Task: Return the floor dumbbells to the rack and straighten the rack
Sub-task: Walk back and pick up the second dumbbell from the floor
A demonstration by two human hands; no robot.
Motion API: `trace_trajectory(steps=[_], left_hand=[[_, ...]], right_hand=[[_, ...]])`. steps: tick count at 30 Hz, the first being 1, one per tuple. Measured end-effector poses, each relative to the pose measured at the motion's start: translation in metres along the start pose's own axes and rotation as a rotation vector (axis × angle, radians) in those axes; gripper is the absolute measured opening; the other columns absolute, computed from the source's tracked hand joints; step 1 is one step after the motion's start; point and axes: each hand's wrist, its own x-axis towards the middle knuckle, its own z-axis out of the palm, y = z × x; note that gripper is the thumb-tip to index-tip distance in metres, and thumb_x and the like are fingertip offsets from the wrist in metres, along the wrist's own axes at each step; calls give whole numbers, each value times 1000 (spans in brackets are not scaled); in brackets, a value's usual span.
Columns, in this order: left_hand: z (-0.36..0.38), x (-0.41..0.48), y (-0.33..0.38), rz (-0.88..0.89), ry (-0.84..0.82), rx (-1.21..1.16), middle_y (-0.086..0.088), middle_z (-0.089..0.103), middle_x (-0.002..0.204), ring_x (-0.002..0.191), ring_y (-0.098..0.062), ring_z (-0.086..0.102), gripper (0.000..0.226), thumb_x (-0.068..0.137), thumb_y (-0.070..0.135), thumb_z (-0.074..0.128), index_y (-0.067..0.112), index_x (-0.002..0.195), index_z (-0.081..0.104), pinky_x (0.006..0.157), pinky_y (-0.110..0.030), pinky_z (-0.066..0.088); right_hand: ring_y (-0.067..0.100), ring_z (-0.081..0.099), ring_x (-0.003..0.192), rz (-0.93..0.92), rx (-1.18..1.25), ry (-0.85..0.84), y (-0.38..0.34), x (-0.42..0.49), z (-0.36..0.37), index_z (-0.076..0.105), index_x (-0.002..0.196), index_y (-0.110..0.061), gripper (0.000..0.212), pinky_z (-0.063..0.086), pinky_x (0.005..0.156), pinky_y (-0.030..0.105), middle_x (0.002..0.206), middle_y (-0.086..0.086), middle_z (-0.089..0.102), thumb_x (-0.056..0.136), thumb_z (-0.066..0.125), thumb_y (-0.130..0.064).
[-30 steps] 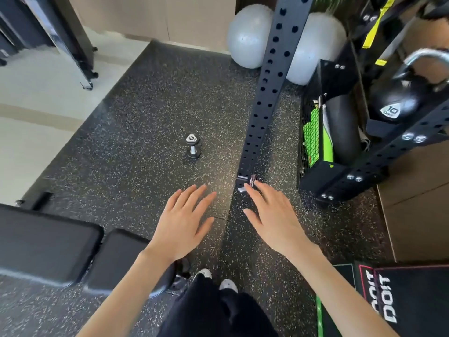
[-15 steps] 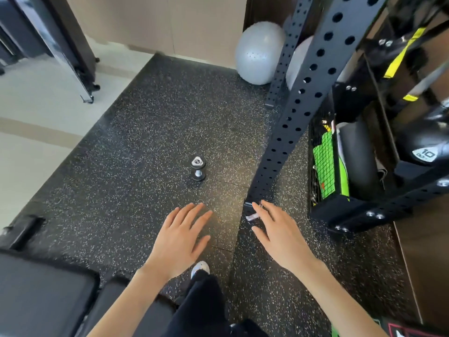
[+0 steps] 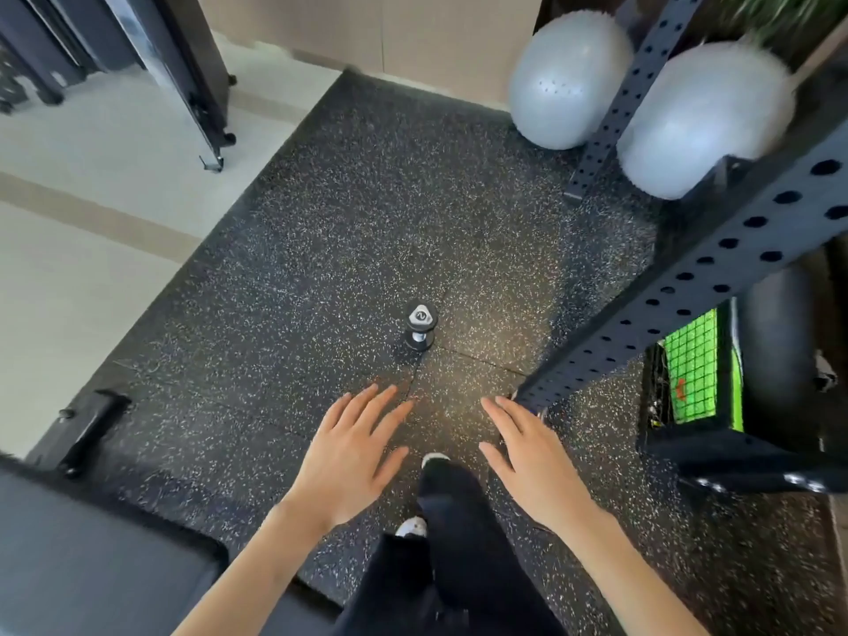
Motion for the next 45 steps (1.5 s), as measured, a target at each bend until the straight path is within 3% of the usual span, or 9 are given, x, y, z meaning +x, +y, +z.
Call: trace_trajectory(steps=[8, 14, 21, 31, 35, 39, 45], left_hand=[[-12, 95, -69, -45, -55, 10, -5, 52, 137, 126, -27, 49, 51, 93, 47, 34, 22, 135, 48, 103, -48, 40], [-49, 207, -109, 58, -33, 53, -4, 53, 137, 126, -26, 49, 51, 92, 47, 35, 22, 133, 51, 103, -47, 40], [-67, 311, -152, 157, -27, 57, -6, 51, 138, 126, -27, 48, 50, 94, 46, 34, 21, 136, 47, 104, -48, 35], [-60, 463, -233, 573, -220, 137, -5, 54, 135, 123, -27, 52, 50, 92, 46, 32, 22, 133, 48, 100, -48, 44], [-58, 534, -265, 860, -269, 206, -4, 53, 136, 123, -24, 52, 53, 91, 48, 31, 21, 133, 52, 101, -44, 40], [-38, 589, -289, 1073, -334, 259, -4, 55, 134, 122, -24, 53, 54, 91, 49, 32, 21, 132, 54, 100, -44, 41], [29, 621, -318, 1161, -430, 294, -5, 55, 135, 124, -25, 51, 55, 89, 49, 34, 22, 134, 51, 101, -45, 39]], right_hand=[[15, 19, 141, 34, 41, -47, 25, 122, -19, 13, 149, -23, 57, 17, 114, 29, 155, 0, 19, 98, 33, -41], [15, 18, 142, 93, 87, -94, 43, 229, -44, 8, 149, -24, 58, 19, 114, 30, 156, -1, 15, 99, 29, -42], [15, 22, 141, 175, 100, -34, 63, 306, -79, 11, 149, -22, 57, 20, 114, 30, 154, 2, 22, 99, 30, -40], [16, 18, 142, 503, 258, 5, 55, 378, -54, 8, 149, -22, 60, 14, 115, 30, 155, -1, 18, 97, 24, -48], [15, 25, 139, 672, 416, 90, 25, 418, -43, 12, 147, -26, 60, 21, 115, 32, 152, -3, 25, 96, 40, -40], [9, 22, 139, 816, 545, 159, 6, 455, -30, 15, 148, -25, 59, 18, 113, 24, 151, -12, 22, 97, 42, -37], [15, 35, 133, 985, 651, 210, 4, 484, 33, 27, 144, -21, 58, 30, 107, 25, 145, -8, 36, 93, 52, -32]])
